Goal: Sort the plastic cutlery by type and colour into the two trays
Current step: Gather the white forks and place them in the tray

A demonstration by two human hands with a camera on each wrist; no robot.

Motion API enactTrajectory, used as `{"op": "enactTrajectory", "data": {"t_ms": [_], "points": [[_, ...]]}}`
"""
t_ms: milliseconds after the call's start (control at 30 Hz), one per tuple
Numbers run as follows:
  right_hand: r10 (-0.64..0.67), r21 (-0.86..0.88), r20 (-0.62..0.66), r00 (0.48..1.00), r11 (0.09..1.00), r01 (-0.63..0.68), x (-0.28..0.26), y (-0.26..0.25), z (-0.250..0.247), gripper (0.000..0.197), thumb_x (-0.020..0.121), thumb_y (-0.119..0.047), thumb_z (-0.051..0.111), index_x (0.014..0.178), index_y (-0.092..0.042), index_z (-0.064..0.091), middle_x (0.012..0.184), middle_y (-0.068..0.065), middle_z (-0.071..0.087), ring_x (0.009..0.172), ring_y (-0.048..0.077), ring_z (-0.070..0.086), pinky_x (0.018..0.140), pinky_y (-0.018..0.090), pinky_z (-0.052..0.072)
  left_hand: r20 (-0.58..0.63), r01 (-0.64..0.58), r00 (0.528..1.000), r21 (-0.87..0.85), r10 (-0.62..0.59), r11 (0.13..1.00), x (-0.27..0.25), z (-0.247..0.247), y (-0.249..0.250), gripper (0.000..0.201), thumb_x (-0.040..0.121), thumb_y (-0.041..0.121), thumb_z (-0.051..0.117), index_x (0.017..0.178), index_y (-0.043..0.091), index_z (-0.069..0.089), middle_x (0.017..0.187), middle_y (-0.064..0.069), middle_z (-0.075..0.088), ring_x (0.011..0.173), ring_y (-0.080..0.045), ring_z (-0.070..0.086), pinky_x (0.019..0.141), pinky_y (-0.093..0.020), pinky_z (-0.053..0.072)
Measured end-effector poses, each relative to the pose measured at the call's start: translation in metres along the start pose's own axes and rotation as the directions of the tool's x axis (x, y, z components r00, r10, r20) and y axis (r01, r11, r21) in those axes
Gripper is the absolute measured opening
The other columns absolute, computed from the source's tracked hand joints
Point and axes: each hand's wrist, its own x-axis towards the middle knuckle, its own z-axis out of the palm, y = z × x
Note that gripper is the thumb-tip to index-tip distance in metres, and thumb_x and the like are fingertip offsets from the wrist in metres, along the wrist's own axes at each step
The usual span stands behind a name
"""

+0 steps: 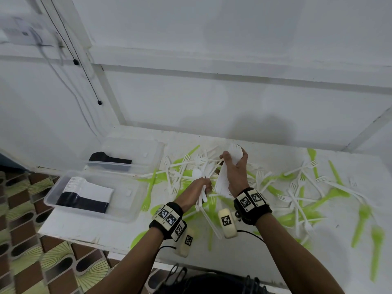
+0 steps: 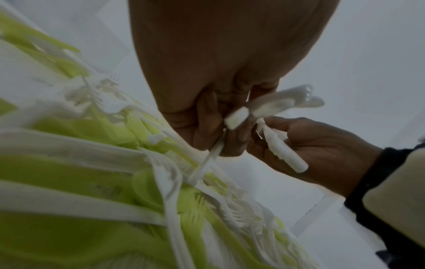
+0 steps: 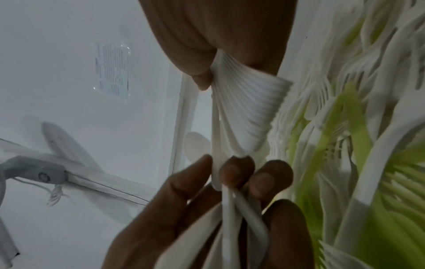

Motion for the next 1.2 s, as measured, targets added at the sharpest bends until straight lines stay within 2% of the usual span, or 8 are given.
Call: {"op": "enactTrajectory", "data": {"t_ms": [167, 300, 433, 533, 633, 967, 1067, 1200], "points": [[0.076, 0.134, -0.1, 0.992, 0.989, -0.062, 0.006, -0.003, -0.007, 0.044, 0.102, -0.015, 0.059, 0.137, -0.029, 0.035, 0.096, 0.005, 0.062, 0.074, 0.02, 0.062, 0.059, 0.032, 0.057, -0.116, -0.001, 0.993, 0.058, 0.007, 0.998, 0.001, -0.011, -0.008, 0.026, 0.089, 0.038, 0.05, 0.073, 0.019, 0.042, 0.067, 0.007, 0.045, 0.056, -0.011, 0.037, 0.059, -0.03, 0.031], [0.052, -0.042, -0.033, 0.998, 0.998, -0.053, 0.001, 0.0, -0.01, 0.041, 0.102, -0.023, 0.059, 0.135, -0.031, 0.035, 0.095, 0.008, 0.061, 0.062, 0.018, 0.061, 0.05, 0.033, 0.052, -0.136, -0.012, 0.99, 0.202, 0.04, 0.979, 0.004, -0.013, -0.013, 0.026, 0.105, 0.025, 0.047, 0.084, 0.012, 0.056, 0.077, -0.004, 0.058, 0.062, -0.018, 0.05, 0.053, -0.027, 0.04], [0.081, -0.221, 0.097, 0.992, 0.974, -0.058, -0.021, 0.003, -0.005, 0.052, 0.096, -0.043, 0.066, 0.138, -0.029, 0.038, 0.101, 0.006, 0.069, 0.069, 0.018, 0.066, 0.053, 0.03, 0.053, -0.197, -0.086, 0.963, 0.417, 0.183, 0.905, 0.012, -0.011, -0.019, 0.028, 0.106, 0.034, 0.049, 0.098, 0.018, 0.07, 0.068, 0.008, 0.066, 0.062, -0.011, 0.062, 0.058, -0.027, 0.047], [0.068, -0.37, 0.105, 0.992, 0.929, -0.024, -0.033, 0.003, 0.001, 0.068, 0.085, -0.05, 0.077, 0.136, -0.032, 0.035, 0.106, -0.004, 0.065, 0.081, 0.009, 0.067, 0.052, 0.011, 0.048, -0.18, -0.127, 0.94, 0.603, 0.289, 0.788, 0.017, -0.01, -0.023, 0.035, 0.104, 0.043, 0.045, 0.1, 0.019, 0.07, 0.075, 0.004, 0.069, 0.073, -0.017, 0.065, 0.07, -0.038, 0.05], [0.036, -0.408, 0.069, 0.997, 0.913, -0.005, -0.031, 0.009, 0.004, 0.074, 0.081, -0.048, 0.08, 0.139, -0.036, 0.035, 0.116, 0.004, 0.066, 0.09, 0.018, 0.069, 0.069, 0.024, 0.058, -0.16, -0.113, 0.938, 0.698, 0.308, 0.708, 0.016, -0.005, -0.023, 0.041, 0.099, 0.049, 0.036, 0.106, 0.022, 0.066, 0.078, 0.0, 0.07, 0.076, -0.02, 0.065, 0.07, -0.041, 0.051], [-0.027, -0.499, 0.144, 0.989, 0.861, 0.096, -0.025, 0.009, 0.002, 0.054, 0.098, -0.034, 0.066, 0.142, -0.023, 0.038, 0.11, 0.006, 0.064, 0.073, 0.002, 0.062, 0.05, 0.006, 0.043, -0.163, -0.153, 0.956, 0.435, 0.245, 0.887, 0.009, -0.003, -0.017, 0.032, 0.11, 0.027, 0.04, 0.104, 0.01, 0.066, 0.079, 0.015, 0.061, 0.063, 0.005, 0.056, 0.062, -0.018, 0.043], [-0.004, -0.464, 0.136, 0.991, 0.883, 0.068, -0.023, 0.013, -0.002, 0.052, 0.098, -0.035, 0.065, 0.142, -0.023, 0.04, 0.109, 0.0, 0.062, 0.082, 0.005, 0.062, 0.052, 0.005, 0.043, -0.097, -0.184, 0.961, 0.47, 0.258, 0.863, 0.008, -0.009, -0.017, 0.031, 0.11, 0.025, 0.038, 0.097, 0.015, 0.065, 0.079, 0.011, 0.063, 0.069, -0.002, 0.058, 0.07, -0.028, 0.048], [-0.007, -0.454, 0.15, 0.989, 0.888, 0.075, -0.022, 0.017, 0.001, 0.053, 0.097, -0.032, 0.066, 0.141, -0.024, 0.038, 0.111, 0.007, 0.066, 0.077, 0.016, 0.069, 0.053, 0.012, 0.05, -0.105, -0.19, 0.95, 0.555, 0.295, 0.81, 0.012, -0.011, -0.021, 0.029, 0.11, 0.026, 0.041, 0.097, 0.015, 0.064, 0.072, 0.009, 0.059, 0.058, -0.001, 0.052, 0.059, -0.024, 0.042]]}}
